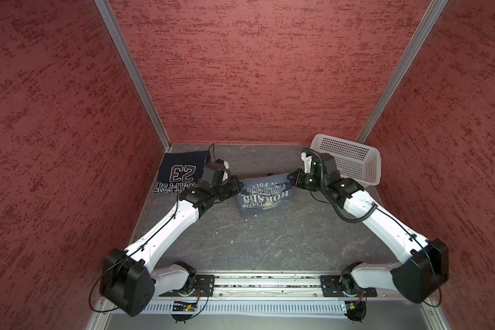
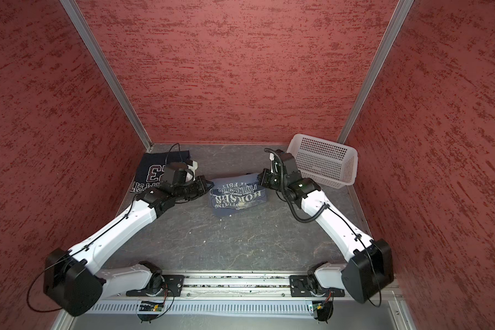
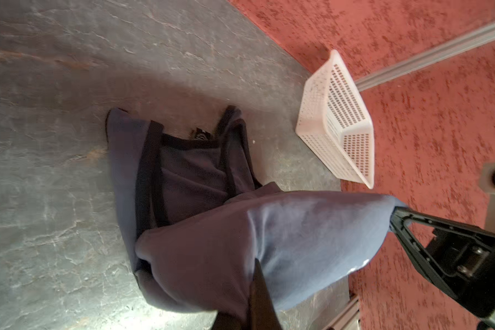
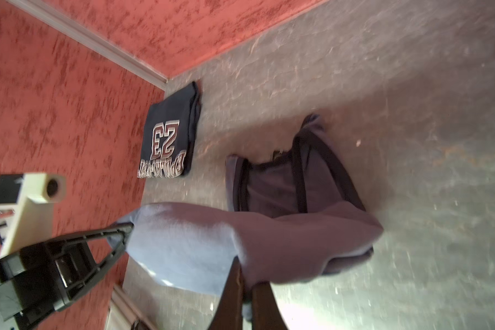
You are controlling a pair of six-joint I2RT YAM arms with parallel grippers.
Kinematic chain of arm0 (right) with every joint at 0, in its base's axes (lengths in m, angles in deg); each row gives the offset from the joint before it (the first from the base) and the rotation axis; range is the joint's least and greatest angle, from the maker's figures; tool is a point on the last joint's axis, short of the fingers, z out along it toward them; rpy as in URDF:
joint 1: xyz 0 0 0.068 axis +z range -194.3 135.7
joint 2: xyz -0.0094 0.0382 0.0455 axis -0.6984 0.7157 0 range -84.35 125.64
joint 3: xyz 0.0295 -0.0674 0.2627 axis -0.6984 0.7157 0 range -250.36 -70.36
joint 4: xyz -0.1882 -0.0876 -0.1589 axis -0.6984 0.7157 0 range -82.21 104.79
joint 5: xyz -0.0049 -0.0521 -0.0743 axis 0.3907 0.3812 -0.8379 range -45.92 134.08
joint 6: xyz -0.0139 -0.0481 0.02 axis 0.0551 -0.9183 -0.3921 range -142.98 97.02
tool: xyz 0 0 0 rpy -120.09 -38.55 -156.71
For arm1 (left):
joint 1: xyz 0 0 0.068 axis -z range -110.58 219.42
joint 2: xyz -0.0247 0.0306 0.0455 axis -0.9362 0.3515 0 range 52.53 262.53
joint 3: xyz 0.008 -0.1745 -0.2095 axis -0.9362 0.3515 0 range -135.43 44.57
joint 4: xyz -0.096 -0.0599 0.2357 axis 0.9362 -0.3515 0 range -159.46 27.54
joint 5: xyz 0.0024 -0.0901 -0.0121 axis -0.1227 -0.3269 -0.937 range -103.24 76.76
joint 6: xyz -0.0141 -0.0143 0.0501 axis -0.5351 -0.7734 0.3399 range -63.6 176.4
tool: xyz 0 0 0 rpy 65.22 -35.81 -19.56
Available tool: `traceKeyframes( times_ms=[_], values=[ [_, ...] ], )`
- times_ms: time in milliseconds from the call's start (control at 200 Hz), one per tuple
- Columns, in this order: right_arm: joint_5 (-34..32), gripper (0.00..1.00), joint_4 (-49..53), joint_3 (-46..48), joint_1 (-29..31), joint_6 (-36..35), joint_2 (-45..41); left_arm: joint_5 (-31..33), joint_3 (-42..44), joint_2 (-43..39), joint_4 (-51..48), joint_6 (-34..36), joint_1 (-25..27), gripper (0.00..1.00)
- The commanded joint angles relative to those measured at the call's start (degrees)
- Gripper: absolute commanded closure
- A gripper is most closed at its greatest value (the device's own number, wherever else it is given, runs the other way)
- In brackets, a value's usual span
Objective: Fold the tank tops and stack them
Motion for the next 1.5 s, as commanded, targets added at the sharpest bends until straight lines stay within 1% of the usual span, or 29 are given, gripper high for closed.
traceKeyframes(
  times_ms=[0,140,301,366,426,466,486,511,536,576,636,706,751,822,872,937,1057,1132,1242,1327,1498],
  values=[
    [3.99,0.91,-2.31,-4.74,-2.54,-2.62,7.80,-2.14,-4.63,6.44,0.59,-1.02,-2.59,0.95],
    [9.33,0.90,-3.76,-11.97,-4.17,-3.22,18.18,-2.07,-8.45,13.91,3.07,-1.98,-5.25,0.95],
    [11.30,0.88,-2.56,-21.59,-5.23,-4.23,29.43,-2.31,-13.50,21.90,2.78,-3.03,-8.29,0.94],
    [12.25,0.87,-1.70,-25.63,-5.92,-4.29,34.28,-2.57,-15.54,25.00,2.85,-3.11,-9.23,0.88],
    [12.15,0.84,-0.95,-28.94,-6.52,-4.29,38.16,-3.41,-17.78,28.70,2.33,-3.14,-10.18,0.84],
    [12.00,0.78,-0.59,-30.90,-6.89,-4.33,40.51,-3.36,-19.06,30.84,2.00,-3.31,-10.72,0.81],
    [11.95,0.74,-0.40,-31.91,-7.08,-4.33,41.65,-3.14,-19.61,31.86,1.90,-3.44,-10.98,0.79],
    [11.73,0.66,-0.28,-33.18,-7.34,-4.45,42.95,-3.16,-20.38,32.94,1.78,-3.63,-11.37,0.75],
    [11.21,0.58,0.09,-34.54,-7.58,-4.54,44.25,-3.02,-21.13,34.27,1.67,-3.79,-11.92,0.70],
    [9.79,0.49,1.81,-37.59,-7.98,-5.13,46.53,-2.58,-22.62,35.82,1.32,-4.07,-12.85,0.60],
    [6.04,0.37,6.46,-43.39,-8.43,-6.75,49.87,-1.61,-25.07,37.58,0.17,-3.76,-14.16,0.53],
    [0.00,0.30,12.99,-49.92,-8.43,-9.50,52.53,-0.67,-28.03,38.20,-2.87,-2.25,-15.60,0.42],
    [-2.14,0.28,15.55,-51.44,-8.35,-10.88,52.79,-0.25,-29.14,37.43,-5.16,-0.30,-16.12,0.35],
    [-3.42,0.24,15.46,-47.98,-7.98,-12.38,49.86,1.35,-27.56,34.26,-7.67,2.82,-15.75,0.26],
    [-4.04,0.20,13.24,-42.65,-7.49,-13.14,46.47,2.75,-23.51,30.77,-7.50,4.48,-15.24,0.20],
    [-3.88,0.15,9.72,-35.07,-6.85,-13.22,41.53,2.30,-16.82,26.30,-5.84,5.34,-14.41,0.16],
    [-2.57,0.10,3.05,-21.03,-6.33,-12.33,34.26,0.62,-7.12,21.98,-3.63,5.40,-10.98,0.14],
    [-2.44,0.09,0.85,-15.73,-6.08,-12.71,32.11,0.43,-3.31,21.43,-1.90,4.81,-8.30,0.12],
    [-2.55,0.08,0.33,-13.14,-5.45,-13.59,32.50,-0.17,0.06,22.09,0.79,3.51,-6.52,0.11],
    [-1.86,0.08,0.40,-13.56,-4.66,-13.88,34.60,-1.08,1.70,23.46,3.15,2.81,-6.30,0.11],
    [-2.32,0.08,-0.08,-13.60,-3.07,-13.83,37.30,-4.28,1.12,28.05,5.97,2.36,-5.80,0.13]
  ],
)
